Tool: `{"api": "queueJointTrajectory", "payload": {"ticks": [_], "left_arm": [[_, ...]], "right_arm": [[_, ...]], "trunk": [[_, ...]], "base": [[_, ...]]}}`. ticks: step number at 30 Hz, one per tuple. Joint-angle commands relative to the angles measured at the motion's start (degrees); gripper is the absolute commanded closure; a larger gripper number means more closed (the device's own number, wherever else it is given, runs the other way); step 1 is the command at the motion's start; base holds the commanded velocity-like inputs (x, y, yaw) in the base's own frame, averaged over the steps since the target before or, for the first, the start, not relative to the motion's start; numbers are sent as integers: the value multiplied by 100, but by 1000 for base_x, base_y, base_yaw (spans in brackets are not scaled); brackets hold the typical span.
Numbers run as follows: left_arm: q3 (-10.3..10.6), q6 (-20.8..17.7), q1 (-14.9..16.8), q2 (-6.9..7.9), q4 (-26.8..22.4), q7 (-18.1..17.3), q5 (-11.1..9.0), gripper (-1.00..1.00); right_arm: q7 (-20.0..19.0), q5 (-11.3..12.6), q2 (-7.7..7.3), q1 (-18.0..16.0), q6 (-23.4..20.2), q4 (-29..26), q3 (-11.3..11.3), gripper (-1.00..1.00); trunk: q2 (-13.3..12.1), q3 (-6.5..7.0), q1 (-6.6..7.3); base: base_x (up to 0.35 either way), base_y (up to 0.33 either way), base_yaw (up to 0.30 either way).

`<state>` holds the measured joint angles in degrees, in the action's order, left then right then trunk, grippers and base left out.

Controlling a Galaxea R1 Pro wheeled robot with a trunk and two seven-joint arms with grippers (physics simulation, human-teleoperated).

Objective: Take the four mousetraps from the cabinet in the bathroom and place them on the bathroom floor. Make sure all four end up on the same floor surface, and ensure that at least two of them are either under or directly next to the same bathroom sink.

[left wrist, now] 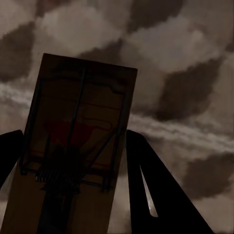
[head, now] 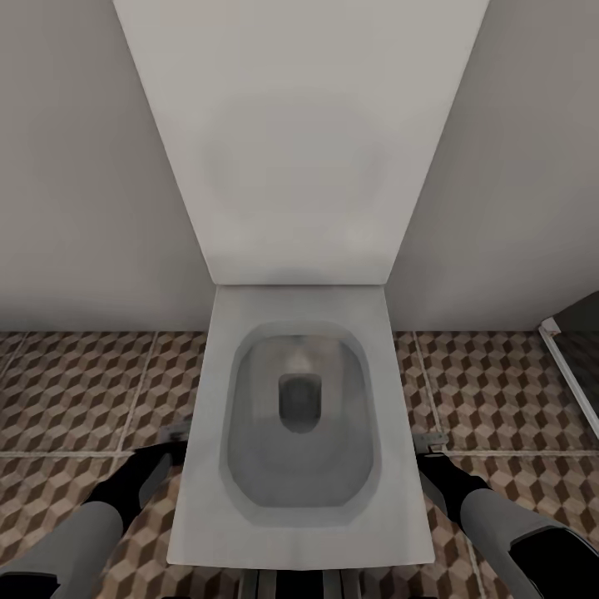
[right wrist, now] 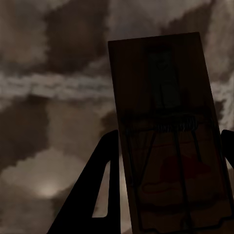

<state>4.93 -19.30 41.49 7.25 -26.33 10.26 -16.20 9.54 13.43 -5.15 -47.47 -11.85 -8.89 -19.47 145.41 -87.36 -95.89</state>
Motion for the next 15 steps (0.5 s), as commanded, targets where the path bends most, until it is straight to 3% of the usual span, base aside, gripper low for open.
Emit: {"api": "queueJointTrajectory", "payload": {"ticks": [1,15], "left_arm": [[50,-30,1,30,-13,55,-42,100],[36,-22,1,159,27,64,-61,100]], "right_arm": [[22,63,-3,1,-35,-16,-48,100],[22,63,-5,1,-36,-16,-48,100]], "trunk": [[1,-3,1],[1,-3,1]], "base": [[0,0,0],[0,0,0]]}}
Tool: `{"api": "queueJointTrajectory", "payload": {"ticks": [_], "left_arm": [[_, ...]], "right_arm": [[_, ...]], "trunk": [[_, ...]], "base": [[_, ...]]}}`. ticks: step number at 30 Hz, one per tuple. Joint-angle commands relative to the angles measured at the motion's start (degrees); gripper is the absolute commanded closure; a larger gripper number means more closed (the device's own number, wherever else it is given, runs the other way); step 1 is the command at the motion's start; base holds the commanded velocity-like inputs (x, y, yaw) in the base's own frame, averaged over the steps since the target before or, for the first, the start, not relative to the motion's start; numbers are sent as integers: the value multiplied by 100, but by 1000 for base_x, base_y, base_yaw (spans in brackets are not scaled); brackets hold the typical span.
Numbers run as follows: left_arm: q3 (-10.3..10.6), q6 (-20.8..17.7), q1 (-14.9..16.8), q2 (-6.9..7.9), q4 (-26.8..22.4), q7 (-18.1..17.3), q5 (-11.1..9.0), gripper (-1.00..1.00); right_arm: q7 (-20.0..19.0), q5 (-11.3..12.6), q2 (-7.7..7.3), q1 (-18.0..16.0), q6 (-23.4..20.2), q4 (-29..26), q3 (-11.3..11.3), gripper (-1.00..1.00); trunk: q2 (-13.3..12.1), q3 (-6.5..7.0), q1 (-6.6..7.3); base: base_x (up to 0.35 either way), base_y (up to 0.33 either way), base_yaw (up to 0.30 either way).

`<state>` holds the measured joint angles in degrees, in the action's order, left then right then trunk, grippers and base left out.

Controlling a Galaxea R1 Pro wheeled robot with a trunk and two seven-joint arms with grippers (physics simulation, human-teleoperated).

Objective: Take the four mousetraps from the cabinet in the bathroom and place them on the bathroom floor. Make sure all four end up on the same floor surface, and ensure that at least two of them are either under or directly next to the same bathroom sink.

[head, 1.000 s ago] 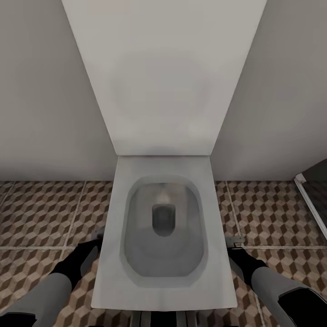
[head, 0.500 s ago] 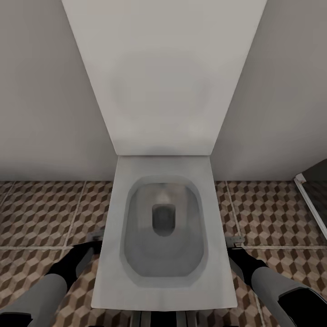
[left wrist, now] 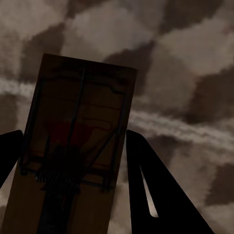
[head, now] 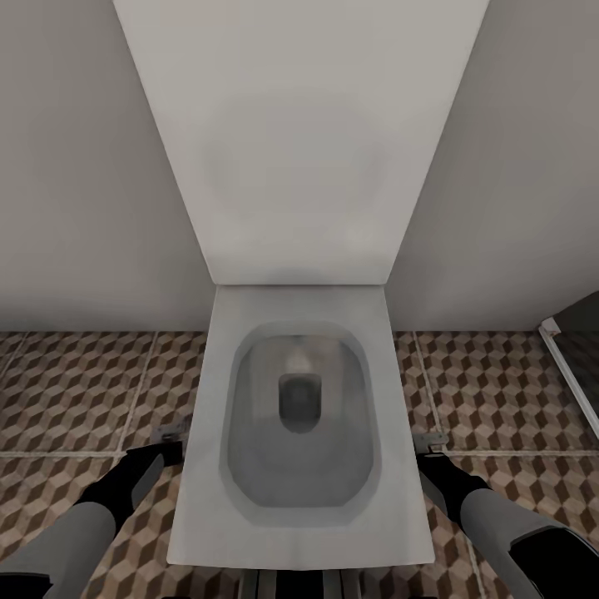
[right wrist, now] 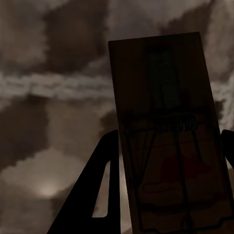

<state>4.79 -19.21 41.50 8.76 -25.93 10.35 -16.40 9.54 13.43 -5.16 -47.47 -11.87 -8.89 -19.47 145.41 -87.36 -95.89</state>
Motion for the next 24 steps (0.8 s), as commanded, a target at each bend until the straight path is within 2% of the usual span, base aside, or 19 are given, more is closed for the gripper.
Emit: {"api": "queueJointTrajectory", "payload": {"ticks": [1,24], "left_arm": [[50,-31,0,8,-12,55,-40,100],[62,203,-1,-21,-86,46,-20,100]], "right_arm": [[21,63,-3,1,-35,-16,-48,100],[21,63,-11,1,-35,-16,-48,100]], "trunk": [[1,-3,1],[1,-3,1]], "base": [[0,0,0],[0,0,0]]}}
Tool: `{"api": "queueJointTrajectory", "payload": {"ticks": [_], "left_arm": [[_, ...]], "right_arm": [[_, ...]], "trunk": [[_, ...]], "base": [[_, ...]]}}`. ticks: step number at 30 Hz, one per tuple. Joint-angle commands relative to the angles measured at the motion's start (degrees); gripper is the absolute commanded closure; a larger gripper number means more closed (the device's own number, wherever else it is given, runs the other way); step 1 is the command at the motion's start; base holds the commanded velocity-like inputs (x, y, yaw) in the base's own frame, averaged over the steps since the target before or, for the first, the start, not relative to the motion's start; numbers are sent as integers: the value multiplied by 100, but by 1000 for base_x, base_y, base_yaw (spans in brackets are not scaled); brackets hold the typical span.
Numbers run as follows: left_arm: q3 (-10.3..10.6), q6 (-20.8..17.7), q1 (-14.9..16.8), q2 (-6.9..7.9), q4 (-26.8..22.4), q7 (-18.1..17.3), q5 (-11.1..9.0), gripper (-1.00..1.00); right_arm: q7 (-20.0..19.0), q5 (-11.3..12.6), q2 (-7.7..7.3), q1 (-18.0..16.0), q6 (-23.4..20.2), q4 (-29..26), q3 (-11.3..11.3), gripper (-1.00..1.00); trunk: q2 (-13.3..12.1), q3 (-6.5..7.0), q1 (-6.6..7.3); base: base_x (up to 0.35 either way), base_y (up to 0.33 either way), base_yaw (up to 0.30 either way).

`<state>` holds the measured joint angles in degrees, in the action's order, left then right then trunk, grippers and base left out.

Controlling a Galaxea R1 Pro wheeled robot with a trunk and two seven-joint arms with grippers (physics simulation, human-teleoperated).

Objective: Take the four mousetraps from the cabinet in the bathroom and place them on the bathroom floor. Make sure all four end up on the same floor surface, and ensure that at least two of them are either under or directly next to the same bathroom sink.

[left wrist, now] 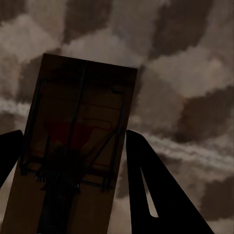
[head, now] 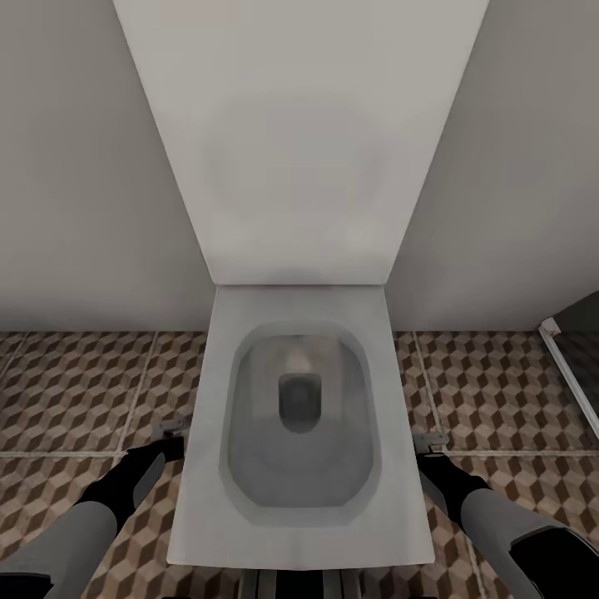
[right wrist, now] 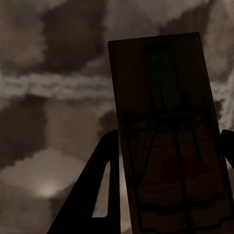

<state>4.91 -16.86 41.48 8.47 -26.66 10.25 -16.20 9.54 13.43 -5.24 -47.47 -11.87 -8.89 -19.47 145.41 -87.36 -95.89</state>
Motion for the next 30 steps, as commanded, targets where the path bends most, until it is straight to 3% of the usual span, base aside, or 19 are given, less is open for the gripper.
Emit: {"api": "queueJointTrajectory", "payload": {"ticks": [1,9,20,30], "left_arm": [[52,-30,0,7,-13,56,-37,100],[54,-28,0,5,2,63,-41,100],[54,-28,0,5,26,65,-41,100],[54,-22,0,5,26,65,-41,100]], "right_arm": [[22,63,-3,1,-35,-16,-48,100],[22,52,-5,1,-35,-16,-48,100],[22,45,-4,1,-35,-16,-48,100],[22,47,-4,1,-35,-16,-48,100]], "trunk": [[1,-3,1],[1,-3,1],[16,-247,-27],[16,-247,-27]], "base": [[0,0,0],[0,0,0],[0,0,0],[0,0,0]]}}
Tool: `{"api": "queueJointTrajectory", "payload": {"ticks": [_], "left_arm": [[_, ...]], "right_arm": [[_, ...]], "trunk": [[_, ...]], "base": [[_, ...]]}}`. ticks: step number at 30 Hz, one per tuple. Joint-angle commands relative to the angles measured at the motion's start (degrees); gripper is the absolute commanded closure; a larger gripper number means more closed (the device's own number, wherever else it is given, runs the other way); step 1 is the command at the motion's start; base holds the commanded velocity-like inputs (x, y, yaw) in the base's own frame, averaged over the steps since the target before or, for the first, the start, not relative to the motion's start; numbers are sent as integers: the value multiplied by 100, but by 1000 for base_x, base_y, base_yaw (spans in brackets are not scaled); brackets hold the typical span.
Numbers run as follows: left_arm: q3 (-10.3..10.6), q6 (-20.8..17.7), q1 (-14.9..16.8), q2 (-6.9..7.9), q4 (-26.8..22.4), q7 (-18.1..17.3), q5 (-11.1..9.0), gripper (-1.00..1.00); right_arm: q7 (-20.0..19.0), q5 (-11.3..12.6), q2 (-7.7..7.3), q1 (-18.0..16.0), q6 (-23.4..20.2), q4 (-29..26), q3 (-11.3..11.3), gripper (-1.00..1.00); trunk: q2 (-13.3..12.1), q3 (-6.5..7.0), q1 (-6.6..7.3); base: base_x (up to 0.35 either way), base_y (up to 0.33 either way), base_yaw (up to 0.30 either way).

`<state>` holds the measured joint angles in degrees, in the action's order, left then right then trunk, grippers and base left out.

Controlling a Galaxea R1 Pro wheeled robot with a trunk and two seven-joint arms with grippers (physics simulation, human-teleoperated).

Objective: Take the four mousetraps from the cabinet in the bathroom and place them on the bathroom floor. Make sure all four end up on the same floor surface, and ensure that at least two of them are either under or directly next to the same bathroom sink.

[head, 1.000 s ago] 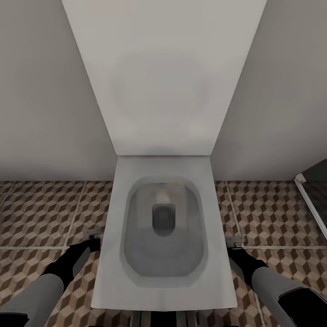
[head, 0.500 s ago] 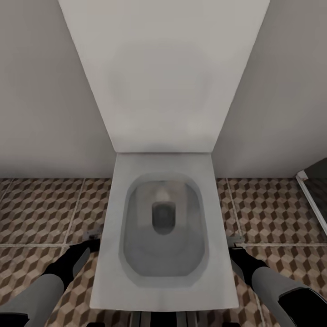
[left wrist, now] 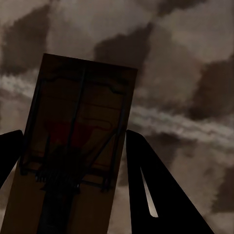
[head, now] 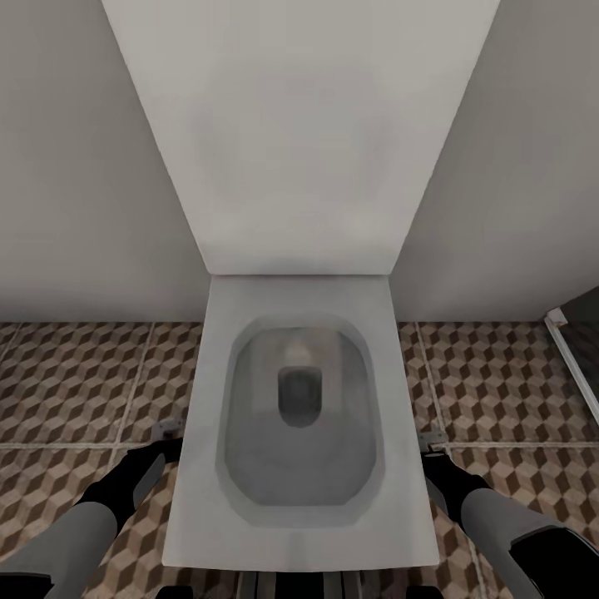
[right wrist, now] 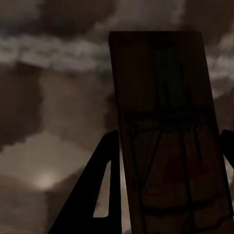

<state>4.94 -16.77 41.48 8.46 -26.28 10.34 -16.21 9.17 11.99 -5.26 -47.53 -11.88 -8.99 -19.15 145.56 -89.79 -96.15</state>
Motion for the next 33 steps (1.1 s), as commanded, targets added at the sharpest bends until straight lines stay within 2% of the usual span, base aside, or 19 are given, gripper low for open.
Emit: {"api": "queueJointTrajectory", "payload": {"ticks": [1,33], "left_arm": [[51,-30,1,7,-12,56,-40,100],[58,-28,1,-19,-11,56,-32,100]], "right_arm": [[59,191,-2,6,-33,-6,-80,100],[59,195,-1,6,-33,-6,-80,100]], "trunk": [[0,-4,-1],[0,-4,-1]], "base": [[0,0,0],[0,0,0]]}}
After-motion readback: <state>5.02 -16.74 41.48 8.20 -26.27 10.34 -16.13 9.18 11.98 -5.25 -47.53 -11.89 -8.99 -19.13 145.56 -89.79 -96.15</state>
